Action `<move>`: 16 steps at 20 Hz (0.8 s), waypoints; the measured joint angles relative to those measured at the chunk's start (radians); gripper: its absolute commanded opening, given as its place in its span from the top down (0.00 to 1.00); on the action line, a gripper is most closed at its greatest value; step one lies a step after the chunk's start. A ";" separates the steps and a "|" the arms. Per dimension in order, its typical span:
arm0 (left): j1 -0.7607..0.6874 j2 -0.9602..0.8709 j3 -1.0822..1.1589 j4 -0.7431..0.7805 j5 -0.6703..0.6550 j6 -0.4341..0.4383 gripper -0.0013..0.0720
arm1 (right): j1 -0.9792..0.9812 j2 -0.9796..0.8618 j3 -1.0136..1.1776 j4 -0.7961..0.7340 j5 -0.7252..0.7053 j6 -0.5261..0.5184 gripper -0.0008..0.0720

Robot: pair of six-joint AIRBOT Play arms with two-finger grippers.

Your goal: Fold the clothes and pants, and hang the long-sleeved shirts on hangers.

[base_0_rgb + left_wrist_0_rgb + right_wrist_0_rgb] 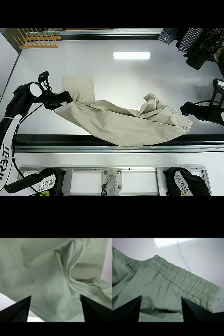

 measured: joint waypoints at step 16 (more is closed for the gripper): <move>-0.058 -0.260 0.219 0.057 -0.016 0.024 0.98 | -0.311 -0.302 -0.047 -0.027 0.141 0.296 0.26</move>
